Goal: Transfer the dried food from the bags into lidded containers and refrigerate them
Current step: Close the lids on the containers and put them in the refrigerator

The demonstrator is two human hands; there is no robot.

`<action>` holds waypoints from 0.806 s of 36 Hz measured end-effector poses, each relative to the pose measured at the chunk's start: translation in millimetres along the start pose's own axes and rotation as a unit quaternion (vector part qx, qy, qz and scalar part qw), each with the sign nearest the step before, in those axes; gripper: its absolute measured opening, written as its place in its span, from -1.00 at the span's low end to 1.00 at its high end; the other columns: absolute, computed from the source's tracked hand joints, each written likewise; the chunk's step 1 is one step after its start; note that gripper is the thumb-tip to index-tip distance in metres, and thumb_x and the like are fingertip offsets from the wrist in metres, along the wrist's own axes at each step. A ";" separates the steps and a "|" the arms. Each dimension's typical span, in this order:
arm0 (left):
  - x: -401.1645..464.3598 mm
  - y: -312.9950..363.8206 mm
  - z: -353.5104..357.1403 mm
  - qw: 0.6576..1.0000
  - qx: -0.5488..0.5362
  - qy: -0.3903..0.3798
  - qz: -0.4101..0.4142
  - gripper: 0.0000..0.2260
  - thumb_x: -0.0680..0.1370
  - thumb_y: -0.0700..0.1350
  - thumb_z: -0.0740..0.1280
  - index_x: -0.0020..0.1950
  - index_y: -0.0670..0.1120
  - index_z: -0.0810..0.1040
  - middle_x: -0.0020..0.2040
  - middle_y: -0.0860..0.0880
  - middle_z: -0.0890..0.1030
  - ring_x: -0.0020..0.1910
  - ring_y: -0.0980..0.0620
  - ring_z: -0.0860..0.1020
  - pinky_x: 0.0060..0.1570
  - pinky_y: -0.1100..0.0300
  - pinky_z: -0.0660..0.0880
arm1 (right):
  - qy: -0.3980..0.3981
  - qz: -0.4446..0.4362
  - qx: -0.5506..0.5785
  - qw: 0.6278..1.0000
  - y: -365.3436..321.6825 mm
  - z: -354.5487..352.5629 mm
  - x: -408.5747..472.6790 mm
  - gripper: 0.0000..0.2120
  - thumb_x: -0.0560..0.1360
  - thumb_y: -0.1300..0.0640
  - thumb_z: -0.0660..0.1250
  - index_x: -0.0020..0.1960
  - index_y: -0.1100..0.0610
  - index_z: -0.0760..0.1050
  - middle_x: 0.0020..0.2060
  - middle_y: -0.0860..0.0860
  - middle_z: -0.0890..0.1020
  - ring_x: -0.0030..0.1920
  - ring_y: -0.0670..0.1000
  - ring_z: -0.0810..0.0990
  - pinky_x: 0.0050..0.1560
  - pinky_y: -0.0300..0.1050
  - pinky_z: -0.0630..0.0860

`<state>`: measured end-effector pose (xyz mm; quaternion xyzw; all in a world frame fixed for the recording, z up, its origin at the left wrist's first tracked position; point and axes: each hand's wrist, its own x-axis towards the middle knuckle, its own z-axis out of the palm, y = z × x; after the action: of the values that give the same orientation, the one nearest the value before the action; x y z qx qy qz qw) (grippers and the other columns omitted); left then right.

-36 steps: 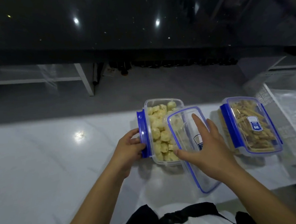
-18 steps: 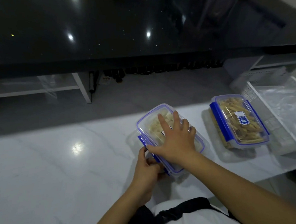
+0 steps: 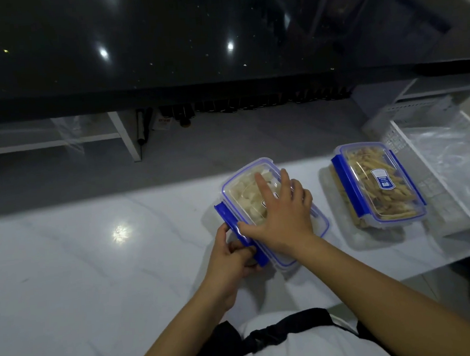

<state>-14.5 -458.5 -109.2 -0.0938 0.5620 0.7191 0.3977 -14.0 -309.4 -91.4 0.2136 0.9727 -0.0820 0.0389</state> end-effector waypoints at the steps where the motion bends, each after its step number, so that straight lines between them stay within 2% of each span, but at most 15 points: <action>1: 1.4 1.3 0.4 1.000 -0.002 0.003 0.002 -0.43 0.54 -0.45 0.30 0.31 0.18 0.44 -0.03 -0.22 0.70 0.00 -0.34 0.67 -0.24 0.07 0.64 | -0.005 -0.004 0.003 1.000 -0.7 -0.7 2.6 0.08 0.19 -0.62 0.06 0.57 -0.20 -0.21 0.59 0.18 -0.06 0.52 0.31 0.01 0.46 0.30 0.00; 6: 2.9 -1.5 2.0 1.000 -0.012 0.005 0.001 -0.44 0.55 -0.47 0.28 0.34 0.12 0.41 -0.01 -0.20 0.71 -0.02 -0.26 0.70 -0.21 0.03 0.65 | -0.016 -0.001 0.041 0.999 0.9 -13.5 4.4 0.07 0.17 -0.57 0.13 0.57 -0.22 -0.10 0.59 0.12 -0.01 0.52 0.25 0.06 0.45 0.26 0.08; 10: 1.1 -0.7 0.1 1.000 -0.014 0.002 0.005 -0.44 0.55 -0.44 0.30 0.38 0.13 0.38 0.01 -0.22 0.71 0.02 -0.30 0.68 -0.20 0.05 0.64 | 0.008 0.015 0.116 0.993 8.4 -30.8 -8.2 0.05 0.13 -0.54 0.19 0.55 -0.31 -0.06 0.58 0.08 0.05 0.51 0.22 0.11 0.44 0.25 0.12; 13: -1.3 1.8 -0.8 1.000 -0.017 -0.003 0.007 -0.43 0.55 -0.42 0.33 0.38 0.13 0.36 0.05 -0.20 0.71 0.01 -0.27 0.70 -0.17 0.01 0.67 | 0.032 0.008 0.085 0.996 23.1 -40.5 -20.8 0.02 0.14 -0.58 0.17 0.53 -0.35 -0.05 0.59 0.07 0.04 0.52 0.22 0.09 0.44 0.27 0.12; 17: -2.5 3.2 -1.2 1.000 -0.022 0.002 0.002 -0.42 0.56 -0.43 0.33 0.43 0.10 0.35 0.13 -0.24 0.67 -0.03 -0.23 0.72 -0.10 -0.07 0.69 | -0.023 0.018 0.025 0.999 50.0 -40.7 -35.4 0.03 0.17 -0.57 0.23 0.54 -0.36 -0.08 0.60 0.04 -0.06 0.55 0.23 0.01 0.48 0.26 0.06; 20: -1.3 2.9 -1.0 1.000 -0.015 0.001 -0.003 -0.41 0.56 -0.40 0.35 0.46 0.10 0.32 0.15 -0.22 0.66 -0.02 -0.21 0.72 -0.05 -0.11 0.68 | -0.060 0.041 0.058 0.996 58.0 -34.6 -39.3 0.00 0.23 -0.53 0.31 0.55 -0.34 -0.04 0.61 0.04 -0.05 0.56 0.22 -0.01 0.49 0.25 0.06; 25: -3.1 1.3 -0.1 1.000 -0.011 0.000 -0.006 -0.43 0.58 -0.41 0.31 0.45 0.10 0.32 0.13 -0.23 0.67 -0.04 -0.20 0.72 -0.18 0.02 0.68 | -0.044 0.060 0.089 0.993 37.5 -23.4 -16.1 0.03 0.16 -0.58 0.20 0.54 -0.34 -0.03 0.60 0.07 -0.01 0.54 0.25 0.05 0.47 0.26 0.07; 29: -4.6 1.6 -1.4 1.000 -0.016 -0.004 -0.008 -0.43 0.58 -0.41 0.32 0.44 0.11 0.33 0.12 -0.22 0.67 -0.05 -0.19 0.73 -0.22 0.04 0.67 | -0.041 0.050 0.114 0.991 29.9 -20.7 8.5 -0.01 0.21 -0.57 0.25 0.54 -0.35 -0.03 0.60 0.09 -0.02 0.53 0.26 0.06 0.47 0.25 0.08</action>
<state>-13.0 -462.0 -105.9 -0.1019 0.5484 0.7248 0.4045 -10.0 -275.6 -76.3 0.2611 0.9427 -0.1993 0.0586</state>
